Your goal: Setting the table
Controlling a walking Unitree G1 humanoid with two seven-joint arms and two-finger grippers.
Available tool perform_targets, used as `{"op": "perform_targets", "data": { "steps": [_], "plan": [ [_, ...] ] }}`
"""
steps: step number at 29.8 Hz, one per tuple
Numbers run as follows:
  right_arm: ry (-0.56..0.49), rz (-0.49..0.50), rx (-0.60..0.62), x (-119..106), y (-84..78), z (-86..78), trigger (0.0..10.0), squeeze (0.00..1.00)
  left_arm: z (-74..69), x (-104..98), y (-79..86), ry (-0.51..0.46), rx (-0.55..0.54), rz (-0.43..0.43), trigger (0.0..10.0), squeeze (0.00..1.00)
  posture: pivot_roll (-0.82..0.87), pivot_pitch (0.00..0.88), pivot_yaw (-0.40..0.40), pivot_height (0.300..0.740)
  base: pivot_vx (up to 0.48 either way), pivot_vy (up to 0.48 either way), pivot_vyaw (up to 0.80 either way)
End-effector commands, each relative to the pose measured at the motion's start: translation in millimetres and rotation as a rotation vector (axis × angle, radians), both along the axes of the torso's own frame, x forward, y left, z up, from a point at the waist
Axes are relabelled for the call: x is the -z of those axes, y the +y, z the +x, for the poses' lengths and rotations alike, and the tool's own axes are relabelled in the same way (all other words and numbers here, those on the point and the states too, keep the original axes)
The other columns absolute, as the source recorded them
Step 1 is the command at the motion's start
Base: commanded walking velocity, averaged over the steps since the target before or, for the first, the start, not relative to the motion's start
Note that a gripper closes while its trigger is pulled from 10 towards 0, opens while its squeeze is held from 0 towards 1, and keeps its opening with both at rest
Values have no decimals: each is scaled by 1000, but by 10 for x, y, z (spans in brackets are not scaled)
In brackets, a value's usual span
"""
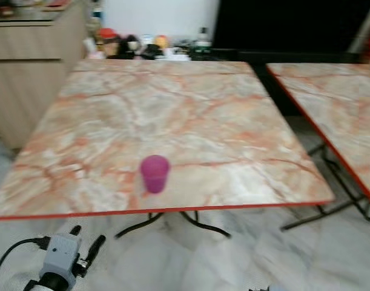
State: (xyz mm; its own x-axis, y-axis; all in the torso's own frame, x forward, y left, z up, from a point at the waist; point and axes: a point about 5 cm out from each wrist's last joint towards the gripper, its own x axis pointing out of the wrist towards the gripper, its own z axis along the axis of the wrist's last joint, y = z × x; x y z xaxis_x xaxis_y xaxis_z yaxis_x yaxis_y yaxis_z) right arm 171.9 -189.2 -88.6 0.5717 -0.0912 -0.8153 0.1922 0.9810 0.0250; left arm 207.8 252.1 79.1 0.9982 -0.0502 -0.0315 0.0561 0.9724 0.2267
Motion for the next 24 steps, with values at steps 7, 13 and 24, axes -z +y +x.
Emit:
{"op": "perform_targets", "data": {
  "steps": [7, 13, 24],
  "plan": [
    [12, 4, -7, 12, 8, -22, 10000, 0, -6, -576, 134, -216, -128, 2, 10000, 0, 195, 123, -41, 740, 0, 0, -800],
    [7, 9, -11, 7, 31, -3, 10000, 0, 151, -632, -22, -182, -40, -12, 10000, 0, 186, 118, -37, 740, 0, 0, -793],
    [12, 3, -16, 12, 27, -16, 10000, 0, 298, -1024, 232, -336, -237, -114, 10000, 0, 184, 119, -39, 740, 0, 0, -779]
  ]
}}
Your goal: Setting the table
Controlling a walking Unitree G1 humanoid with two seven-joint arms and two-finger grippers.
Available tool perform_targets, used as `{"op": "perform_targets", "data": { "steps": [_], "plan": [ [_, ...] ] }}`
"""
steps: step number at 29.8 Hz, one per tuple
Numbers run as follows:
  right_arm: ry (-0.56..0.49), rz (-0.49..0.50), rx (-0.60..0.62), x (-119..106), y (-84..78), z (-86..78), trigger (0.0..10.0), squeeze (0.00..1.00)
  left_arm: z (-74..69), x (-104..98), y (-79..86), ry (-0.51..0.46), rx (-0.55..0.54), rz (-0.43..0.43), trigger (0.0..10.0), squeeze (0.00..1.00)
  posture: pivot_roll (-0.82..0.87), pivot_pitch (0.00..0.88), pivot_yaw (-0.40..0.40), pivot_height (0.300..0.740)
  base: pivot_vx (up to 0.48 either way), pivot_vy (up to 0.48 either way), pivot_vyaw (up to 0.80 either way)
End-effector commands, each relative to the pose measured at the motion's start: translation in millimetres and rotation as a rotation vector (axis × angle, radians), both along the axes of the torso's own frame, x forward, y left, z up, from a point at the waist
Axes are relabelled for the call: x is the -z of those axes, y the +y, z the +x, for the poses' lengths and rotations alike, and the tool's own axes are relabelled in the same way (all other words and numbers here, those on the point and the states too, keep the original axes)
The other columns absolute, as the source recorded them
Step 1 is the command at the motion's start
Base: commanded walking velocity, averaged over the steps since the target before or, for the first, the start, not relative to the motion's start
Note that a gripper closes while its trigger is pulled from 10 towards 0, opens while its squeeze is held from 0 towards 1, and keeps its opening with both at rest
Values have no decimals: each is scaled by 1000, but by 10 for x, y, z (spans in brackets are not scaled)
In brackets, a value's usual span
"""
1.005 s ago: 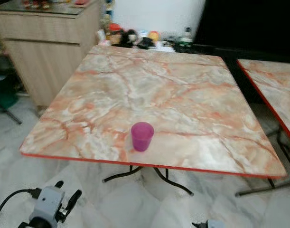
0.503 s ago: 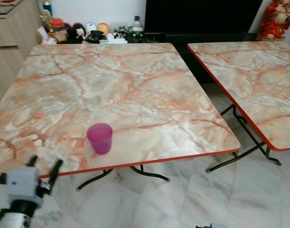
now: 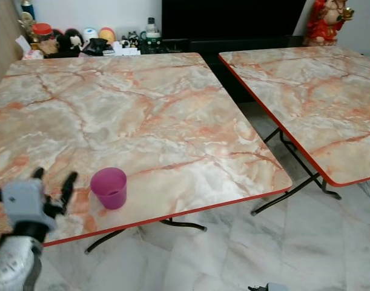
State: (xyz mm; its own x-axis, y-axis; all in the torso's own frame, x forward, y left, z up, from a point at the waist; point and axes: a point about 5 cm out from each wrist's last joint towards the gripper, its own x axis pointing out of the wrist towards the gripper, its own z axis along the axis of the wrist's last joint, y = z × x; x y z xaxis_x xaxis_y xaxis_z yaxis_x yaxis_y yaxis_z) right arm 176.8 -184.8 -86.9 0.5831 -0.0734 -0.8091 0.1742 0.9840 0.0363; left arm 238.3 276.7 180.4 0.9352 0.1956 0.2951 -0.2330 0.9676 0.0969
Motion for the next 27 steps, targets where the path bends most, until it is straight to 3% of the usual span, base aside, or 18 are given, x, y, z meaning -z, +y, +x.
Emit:
{"op": "perform_targets", "data": {
  "steps": [1, 5, 9, 14, 19, 23, 27],
  "plan": [
    [19, -9, -9, 26, -12, -61, 10000, 0, -10, -2, -19, 5, -5, -19, 10000, 0, 185, 119, -40, 740, 0, 0, 0],
    [14, -6, -4, 25, -8, -60, 10000, 0, 3, 59, -89, 41, 48, -95, 10000, 0, 182, 120, -39, 740, 0, 0, 0],
    [11, -6, 0, 24, -8, -57, 10000, 0, 21, 42, -137, 58, 104, -93, 10000, 0, 188, 115, -40, 740, 0, 0, 0],
    [12, -4, 8, 25, -5, -59, 10000, 0, 42, 54, -92, 66, 82, -120, 10000, 0, 183, 104, -35, 740, 0, 0, 0],
    [12, 8, 7, 30, 9, -68, 10000, 0, 58, 40, -98, 69, 91, -122, 10000, 0, 186, 97, -33, 740, 0, 480, -793],
    [14, 9, 1, 33, 20, -72, 10000, 0, 58, 48, -108, 66, 87, -121, 10000, 0, 188, 97, -33, 740, 0, 0, -800],
    [6, 9, 2, 30, 26, -66, 10000, 0, 60, 34, -126, 61, 91, -126, 10000, 0, 188, 104, -34, 740, 0, 0, 0]
  ]
}}
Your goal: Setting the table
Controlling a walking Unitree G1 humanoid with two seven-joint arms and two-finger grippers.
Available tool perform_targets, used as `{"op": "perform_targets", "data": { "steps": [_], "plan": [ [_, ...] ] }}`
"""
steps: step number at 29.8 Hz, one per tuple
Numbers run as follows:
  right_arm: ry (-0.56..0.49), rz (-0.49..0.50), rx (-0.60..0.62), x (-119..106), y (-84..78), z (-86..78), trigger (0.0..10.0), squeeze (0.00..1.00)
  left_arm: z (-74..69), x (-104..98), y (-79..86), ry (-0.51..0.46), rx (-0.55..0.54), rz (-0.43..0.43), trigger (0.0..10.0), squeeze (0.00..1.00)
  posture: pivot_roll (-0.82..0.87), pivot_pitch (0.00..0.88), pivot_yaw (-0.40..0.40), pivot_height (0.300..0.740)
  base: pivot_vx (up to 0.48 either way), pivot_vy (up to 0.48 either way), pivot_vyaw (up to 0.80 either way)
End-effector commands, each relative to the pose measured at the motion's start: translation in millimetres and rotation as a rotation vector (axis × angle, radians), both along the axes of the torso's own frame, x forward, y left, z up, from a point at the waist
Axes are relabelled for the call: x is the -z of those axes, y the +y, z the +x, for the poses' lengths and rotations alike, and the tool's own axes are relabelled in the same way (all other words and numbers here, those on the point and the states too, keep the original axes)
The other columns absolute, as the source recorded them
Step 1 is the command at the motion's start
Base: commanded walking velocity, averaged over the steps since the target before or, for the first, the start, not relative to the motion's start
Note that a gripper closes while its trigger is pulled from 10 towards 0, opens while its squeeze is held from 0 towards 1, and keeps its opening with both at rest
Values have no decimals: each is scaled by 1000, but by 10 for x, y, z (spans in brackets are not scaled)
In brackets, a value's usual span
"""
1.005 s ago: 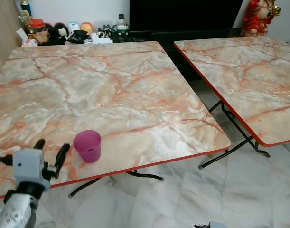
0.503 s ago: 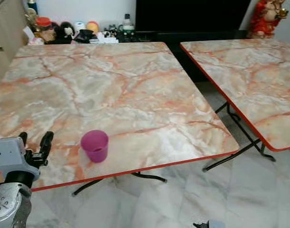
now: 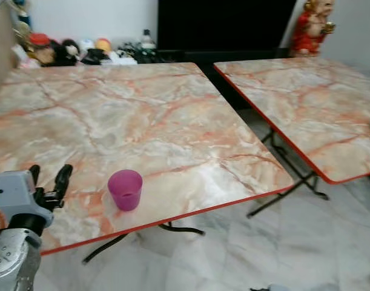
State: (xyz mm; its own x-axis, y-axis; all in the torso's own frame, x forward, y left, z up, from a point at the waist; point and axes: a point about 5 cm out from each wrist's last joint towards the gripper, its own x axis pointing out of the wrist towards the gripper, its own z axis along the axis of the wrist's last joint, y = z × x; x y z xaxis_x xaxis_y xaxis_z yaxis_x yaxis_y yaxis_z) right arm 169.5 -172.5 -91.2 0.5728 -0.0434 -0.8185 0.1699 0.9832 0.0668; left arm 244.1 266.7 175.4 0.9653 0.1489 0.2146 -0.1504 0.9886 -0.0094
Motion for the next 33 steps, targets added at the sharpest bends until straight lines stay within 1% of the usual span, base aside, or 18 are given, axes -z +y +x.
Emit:
{"op": "perform_targets", "data": {
  "steps": [1, 6, 11, 12, 15, 17, 21, 23, 28, 33],
  "plan": [
    [-7, -24, 7, -14, -97, 8, 10000, 0, 3, -22, -25, -4, 9, -5, 10000, 0, 190, 109, -33, 740, 0, 0, 0],
    [-10, -23, 9, -18, -92, 17, 10000, 0, 12, -67, -2, -19, 4, -19, 10000, 0, 194, 115, -33, 740, 0, 0, 0],
    [-10, -22, 10, -16, -83, 16, 10000, 0, 28, -84, -67, -2, 66, 0, 10000, 0, 196, 117, -31, 740, 0, 0, 0],
    [-9, -22, 12, -15, -81, 13, 10000, 0, 32, -91, -101, 5, 94, -1, 10000, 0, 198, 120, -29, 740, 0, 0, 0],
    [-8, -21, 13, -13, -78, 10, 10000, 0, 34, -94, -122, 9, 107, 3, 10000, 0, 200, 119, -29, 740, 0, 0, 0],
    [-8, -22, 13, -11, -76, 6, 10000, 0, 35, -80, -138, 18, 111, 17, 10000, 0, 199, 120, -29, 740, 0, -480, 0],
    [-8, -22, 13, -10, -74, 2, 10000, 0, 27, -65, -131, 22, 105, 2, 10000, 0, 197, 122, -28, 740, 0, -480, 0],
    [-8, -23, 14, -9, -76, 1, 10000, 0, 25, -61, -130, 23, 105, -11, 10000, 0, 199, 123, -29, 740, 0, 0, 0],
    [-6, -24, 11, -7, -76, -4, 10000, 0, 21, -69, -131, 25, 112, -9, 10000, 0, 201, 125, -28, 740, 0, 0, 0],
    [-4, -24, 10, -6, -74, -6, 10000, 0, 30, -52, -181, 42, 153, 0, 10000, 0, 202, 125, -28, 740, 0, 0, 0]
  ]
}}
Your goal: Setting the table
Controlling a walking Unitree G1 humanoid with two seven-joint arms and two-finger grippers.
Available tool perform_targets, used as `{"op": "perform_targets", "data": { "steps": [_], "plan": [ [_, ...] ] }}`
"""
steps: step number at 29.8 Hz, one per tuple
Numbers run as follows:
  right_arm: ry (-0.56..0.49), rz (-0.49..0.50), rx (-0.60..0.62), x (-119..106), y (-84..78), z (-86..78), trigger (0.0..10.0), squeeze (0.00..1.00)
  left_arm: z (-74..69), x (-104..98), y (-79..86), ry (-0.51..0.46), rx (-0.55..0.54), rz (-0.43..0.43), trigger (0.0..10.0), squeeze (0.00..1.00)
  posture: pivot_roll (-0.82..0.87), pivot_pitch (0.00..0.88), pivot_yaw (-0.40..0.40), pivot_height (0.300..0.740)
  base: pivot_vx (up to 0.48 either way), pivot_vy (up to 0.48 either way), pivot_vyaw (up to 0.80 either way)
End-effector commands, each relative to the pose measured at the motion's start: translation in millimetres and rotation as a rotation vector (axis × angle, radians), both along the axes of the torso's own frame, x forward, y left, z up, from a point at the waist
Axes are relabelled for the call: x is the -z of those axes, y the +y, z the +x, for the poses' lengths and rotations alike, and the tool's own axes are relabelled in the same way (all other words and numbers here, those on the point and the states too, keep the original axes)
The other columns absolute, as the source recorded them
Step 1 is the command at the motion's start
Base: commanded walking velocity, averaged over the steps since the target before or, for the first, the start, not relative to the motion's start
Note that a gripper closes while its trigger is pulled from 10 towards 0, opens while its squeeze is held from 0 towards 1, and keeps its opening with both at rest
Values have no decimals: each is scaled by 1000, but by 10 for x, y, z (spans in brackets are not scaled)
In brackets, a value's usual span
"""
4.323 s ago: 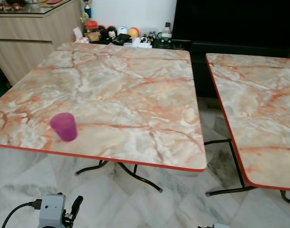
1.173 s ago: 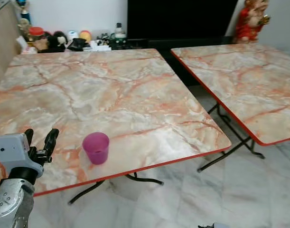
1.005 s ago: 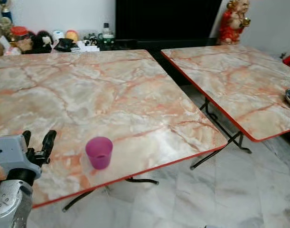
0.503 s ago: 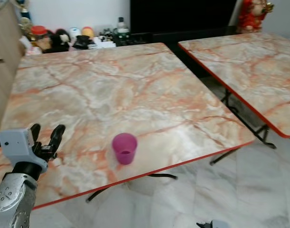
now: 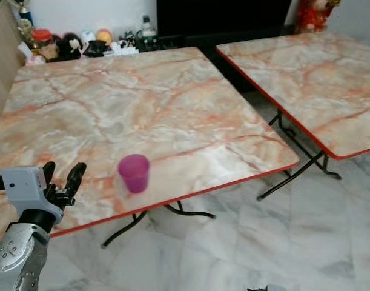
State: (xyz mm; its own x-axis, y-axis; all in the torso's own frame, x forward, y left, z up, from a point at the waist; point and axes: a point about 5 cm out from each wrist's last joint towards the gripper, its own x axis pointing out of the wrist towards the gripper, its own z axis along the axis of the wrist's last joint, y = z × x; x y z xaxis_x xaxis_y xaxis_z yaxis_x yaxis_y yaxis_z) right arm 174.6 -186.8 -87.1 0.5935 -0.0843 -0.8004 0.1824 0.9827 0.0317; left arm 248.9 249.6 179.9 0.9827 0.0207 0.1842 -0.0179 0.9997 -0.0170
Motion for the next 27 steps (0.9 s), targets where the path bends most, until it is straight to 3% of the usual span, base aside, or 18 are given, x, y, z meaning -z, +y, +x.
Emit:
{"op": "perform_targets", "data": {
  "steps": [1, 11, 19, 22, 24, 27],
  "plan": [
    [23, 16, -3, 35, 68, -57, 10000, 0, -16, 0, -24, 15, 28, 14, 10000, 0, 202, 125, -28, 740, 0, 0, 0],
    [23, 11, -2, 35, 61, -58, 10000, 0, 85, 47, -262, 113, 207, 31, 10000, 0, 205, 126, -29, 740, 0, 0, 0],
    [22, 15, -2, 36, 77, -56, 10000, 0, 200, 19, -304, 88, 199, 26, 10000, 0, 197, 124, -25, 740, 0, 0, 0],
    [22, 14, -1, 36, 72, -60, 10000, 0, 204, -47, -240, 43, 155, 64, 10000, 0, 196, 127, -26, 740, 0, 0, 0],
    [24, 11, -2, 37, 65, -62, 10000, 0, 209, -104, -219, 8, 164, 177, 10000, 0, 202, 128, -28, 740, 0, 0, 0],
    [25, 8, -4, 37, 60, -64, 10000, 0, 215, -164, -231, -29, 180, 277, 10000, 0, 198, 126, -30, 740, 0, 0, 0]
  ]
}}
